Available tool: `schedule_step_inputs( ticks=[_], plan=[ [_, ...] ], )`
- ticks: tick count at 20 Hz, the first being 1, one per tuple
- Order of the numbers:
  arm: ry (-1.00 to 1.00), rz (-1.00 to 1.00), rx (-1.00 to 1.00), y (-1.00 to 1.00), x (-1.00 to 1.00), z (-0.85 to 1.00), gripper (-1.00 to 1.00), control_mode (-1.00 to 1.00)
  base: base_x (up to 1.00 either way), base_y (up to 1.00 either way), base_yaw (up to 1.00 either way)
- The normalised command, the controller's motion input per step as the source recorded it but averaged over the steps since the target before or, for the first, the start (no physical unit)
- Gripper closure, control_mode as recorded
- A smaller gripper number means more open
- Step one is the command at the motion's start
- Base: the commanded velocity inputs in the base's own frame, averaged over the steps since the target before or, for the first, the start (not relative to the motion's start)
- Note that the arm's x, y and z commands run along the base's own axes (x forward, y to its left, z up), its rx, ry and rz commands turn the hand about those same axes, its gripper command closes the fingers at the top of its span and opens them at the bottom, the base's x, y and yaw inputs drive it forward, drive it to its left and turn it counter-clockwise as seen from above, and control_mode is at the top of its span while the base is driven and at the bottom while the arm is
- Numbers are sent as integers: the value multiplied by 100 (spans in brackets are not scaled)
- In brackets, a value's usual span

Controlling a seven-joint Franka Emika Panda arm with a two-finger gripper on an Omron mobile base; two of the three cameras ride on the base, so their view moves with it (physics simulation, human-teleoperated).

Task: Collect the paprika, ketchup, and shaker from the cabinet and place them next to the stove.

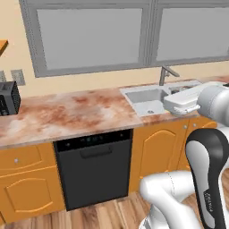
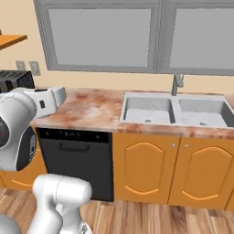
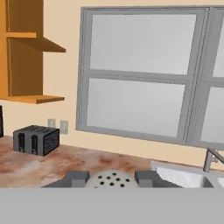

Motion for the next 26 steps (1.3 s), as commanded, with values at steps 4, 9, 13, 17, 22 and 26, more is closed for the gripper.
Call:
schedule_step_inputs(
  ticks=[4, 9, 13, 17, 22, 26],
  plan=[
    [0, 0, 0, 0, 0, 0, 100, 100, -32, 9, 53],
    [0, 0, 0, 0, 0, 0, 100, 100, -21, 16, 54],
    [0, 0, 0, 0, 0, 0, 100, 100, -15, 20, 53],
    [0, 0, 0, 0, 0, 0, 100, 100, -4, 22, 54],
    [0, 0, 0, 0, 0, 0, 100, 100, 0, 27, 53],
    [0, 0, 0, 0, 0, 0, 100, 100, 5, 29, 53]
  ],
)
